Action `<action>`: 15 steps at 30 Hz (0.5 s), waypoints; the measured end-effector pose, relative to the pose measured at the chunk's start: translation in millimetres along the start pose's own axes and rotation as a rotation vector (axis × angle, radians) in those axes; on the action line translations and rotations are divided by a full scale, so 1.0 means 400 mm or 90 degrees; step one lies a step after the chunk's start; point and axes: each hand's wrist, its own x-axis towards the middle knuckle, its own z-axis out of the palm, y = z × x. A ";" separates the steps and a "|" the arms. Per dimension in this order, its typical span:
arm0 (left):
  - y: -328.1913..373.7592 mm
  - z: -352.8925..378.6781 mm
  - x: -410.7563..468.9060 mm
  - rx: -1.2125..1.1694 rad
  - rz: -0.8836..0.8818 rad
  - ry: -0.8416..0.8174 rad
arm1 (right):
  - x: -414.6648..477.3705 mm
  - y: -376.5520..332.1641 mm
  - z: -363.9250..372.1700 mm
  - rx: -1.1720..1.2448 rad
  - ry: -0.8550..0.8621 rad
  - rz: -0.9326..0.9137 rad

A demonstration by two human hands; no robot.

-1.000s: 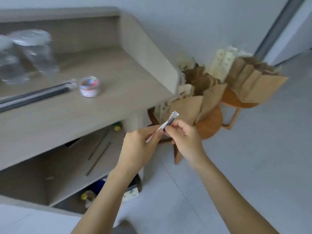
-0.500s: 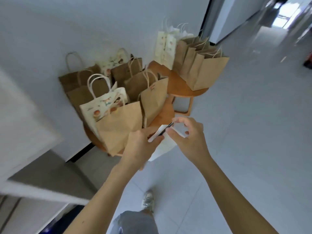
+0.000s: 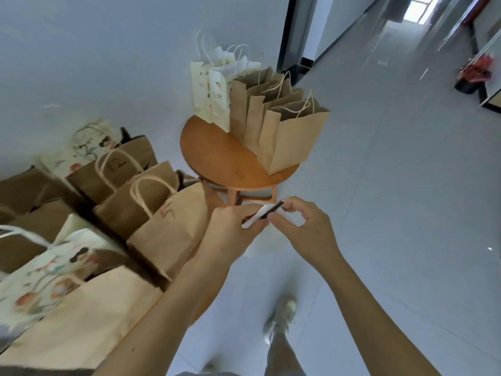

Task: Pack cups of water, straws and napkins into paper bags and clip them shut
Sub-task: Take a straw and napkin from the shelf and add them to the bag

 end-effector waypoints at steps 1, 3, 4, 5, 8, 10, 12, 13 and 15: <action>0.002 0.028 0.046 0.003 0.008 0.012 | 0.044 0.016 -0.023 0.008 0.002 0.001; 0.006 0.097 0.145 0.011 0.017 0.032 | 0.147 0.054 -0.083 0.013 0.004 -0.012; 0.009 0.133 0.195 0.021 0.016 0.041 | 0.199 0.075 -0.115 0.012 -0.002 -0.023; 0.013 0.163 0.242 0.036 0.010 0.047 | 0.245 0.087 -0.146 0.007 -0.008 -0.027; 0.035 0.233 0.375 0.070 0.002 0.042 | 0.383 0.117 -0.239 -0.042 0.006 -0.073; 0.051 0.260 0.464 0.094 -0.037 -0.006 | 0.475 0.134 -0.292 -0.112 0.018 -0.125; 0.052 0.278 0.537 0.110 -0.090 -0.027 | 0.552 0.155 -0.337 -0.135 0.023 -0.139; 0.047 0.288 0.569 0.113 -0.102 -0.026 | 0.587 0.167 -0.359 -0.140 0.022 -0.142; 0.029 0.313 0.634 0.131 -0.110 -0.015 | 0.659 0.194 -0.391 -0.147 0.010 -0.143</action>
